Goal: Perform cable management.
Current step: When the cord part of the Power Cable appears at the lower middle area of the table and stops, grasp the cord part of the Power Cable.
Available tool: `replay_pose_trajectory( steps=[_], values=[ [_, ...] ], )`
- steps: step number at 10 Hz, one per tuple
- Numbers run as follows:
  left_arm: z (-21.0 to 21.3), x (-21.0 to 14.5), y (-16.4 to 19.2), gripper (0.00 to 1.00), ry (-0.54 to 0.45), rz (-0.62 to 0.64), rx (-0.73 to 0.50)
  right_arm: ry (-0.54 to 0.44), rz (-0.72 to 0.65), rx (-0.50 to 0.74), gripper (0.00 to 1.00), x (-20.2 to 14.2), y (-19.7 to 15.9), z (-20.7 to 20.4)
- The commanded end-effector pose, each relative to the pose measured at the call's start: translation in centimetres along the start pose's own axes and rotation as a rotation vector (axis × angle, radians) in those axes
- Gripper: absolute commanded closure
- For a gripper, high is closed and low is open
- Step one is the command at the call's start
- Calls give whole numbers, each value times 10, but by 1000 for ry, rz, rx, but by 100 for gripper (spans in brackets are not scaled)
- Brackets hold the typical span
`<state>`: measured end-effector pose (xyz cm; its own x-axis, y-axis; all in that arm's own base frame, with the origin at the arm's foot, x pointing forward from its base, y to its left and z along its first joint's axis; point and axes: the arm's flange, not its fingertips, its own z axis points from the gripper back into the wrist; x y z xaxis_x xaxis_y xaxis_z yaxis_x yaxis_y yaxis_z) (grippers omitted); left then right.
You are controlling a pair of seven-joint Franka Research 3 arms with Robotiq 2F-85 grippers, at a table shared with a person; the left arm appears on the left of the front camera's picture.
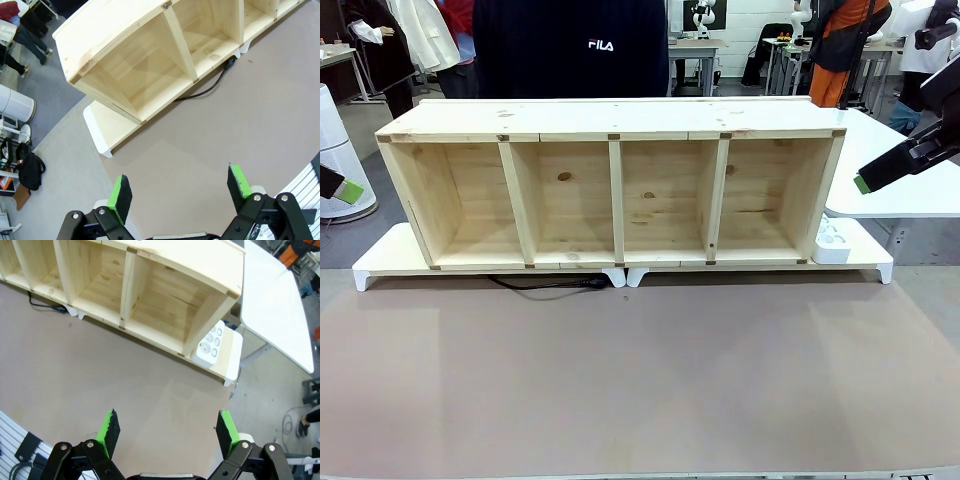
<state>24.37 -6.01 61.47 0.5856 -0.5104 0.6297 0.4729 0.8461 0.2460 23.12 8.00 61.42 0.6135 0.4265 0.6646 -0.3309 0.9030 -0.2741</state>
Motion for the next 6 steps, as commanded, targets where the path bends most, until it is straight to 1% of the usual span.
replay_pose_trajectory(
  steps=[1,6],
  values=[
    [1,1,-1,0,-5,8,3,-1,0,-2,0,0,0,0],
    [1,1,-1,0,-5,8,3,-1,0,-2,0,0,0,0]
  ],
)
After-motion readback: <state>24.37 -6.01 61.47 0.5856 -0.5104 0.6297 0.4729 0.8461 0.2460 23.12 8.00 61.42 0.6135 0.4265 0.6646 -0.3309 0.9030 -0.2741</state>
